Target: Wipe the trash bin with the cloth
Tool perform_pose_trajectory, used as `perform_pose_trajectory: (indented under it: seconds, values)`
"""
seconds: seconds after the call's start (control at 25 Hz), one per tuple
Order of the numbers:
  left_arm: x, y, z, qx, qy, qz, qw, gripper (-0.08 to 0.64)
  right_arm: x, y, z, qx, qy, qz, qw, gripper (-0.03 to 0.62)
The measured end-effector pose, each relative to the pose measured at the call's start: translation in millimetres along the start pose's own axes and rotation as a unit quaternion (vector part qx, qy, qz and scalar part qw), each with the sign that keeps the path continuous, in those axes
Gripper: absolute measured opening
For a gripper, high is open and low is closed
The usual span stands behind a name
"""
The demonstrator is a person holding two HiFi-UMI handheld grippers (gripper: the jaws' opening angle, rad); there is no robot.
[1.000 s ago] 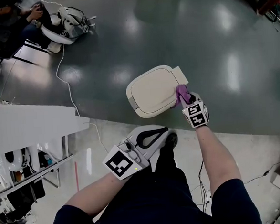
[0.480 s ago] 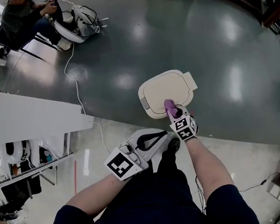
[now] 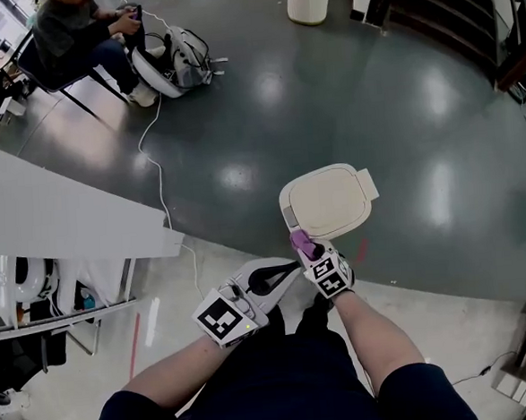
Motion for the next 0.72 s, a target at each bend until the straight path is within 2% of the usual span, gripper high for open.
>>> perform_pose_trajectory:
  seconds: [0.24,0.52,0.72]
  values:
    - [-19,-4,-23,-0.007,-0.006,0.01,0.9999,-0.002,-21,8,-52,-0.006,-0.022,0.031,0.999,0.075]
    - [-53,-14,-22,-0.005,-0.009,0.04,0.9991,-0.002,-56,-18,-130,0.017,-0.067,0.061,0.996,0.075]
    - [-62,-33,-13,0.023,-0.025,0.047,0.9983,-0.002,-79,-31,-188,0.031,-0.113,0.09,0.989,0.075]
Point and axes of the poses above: the fingertips, and each gripper's own axes: z forward along the fingers, y to its left, x out of its underside, the point moved 2 cm from there along -z, backward along the fingers, and after that the axes turned 9 degrees about x, right-handed, at the moved point
